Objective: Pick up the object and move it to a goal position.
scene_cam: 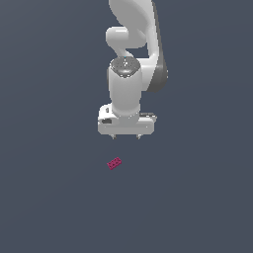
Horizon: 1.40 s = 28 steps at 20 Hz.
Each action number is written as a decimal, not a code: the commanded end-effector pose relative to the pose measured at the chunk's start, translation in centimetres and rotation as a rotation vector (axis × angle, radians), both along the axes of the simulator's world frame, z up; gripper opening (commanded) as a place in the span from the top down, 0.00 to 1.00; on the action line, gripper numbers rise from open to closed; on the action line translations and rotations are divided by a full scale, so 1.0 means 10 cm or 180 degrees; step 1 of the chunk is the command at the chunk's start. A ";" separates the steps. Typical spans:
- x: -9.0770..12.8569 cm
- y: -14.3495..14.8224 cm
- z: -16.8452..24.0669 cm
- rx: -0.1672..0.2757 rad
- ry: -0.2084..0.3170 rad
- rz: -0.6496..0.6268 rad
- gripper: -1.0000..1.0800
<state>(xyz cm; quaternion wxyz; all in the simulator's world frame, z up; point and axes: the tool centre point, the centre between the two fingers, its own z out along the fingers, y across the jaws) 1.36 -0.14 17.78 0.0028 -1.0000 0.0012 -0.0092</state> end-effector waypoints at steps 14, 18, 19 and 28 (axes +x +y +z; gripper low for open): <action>0.21 -0.21 -0.45 0.0048 0.0045 -0.1253 0.04; 0.27 -0.29 -0.61 0.0049 0.0056 -0.1655 0.04; 0.28 -0.31 -0.64 0.0049 0.0058 -0.1755 0.04; 0.38 -0.46 -0.96 0.0032 0.0067 -0.2573 0.04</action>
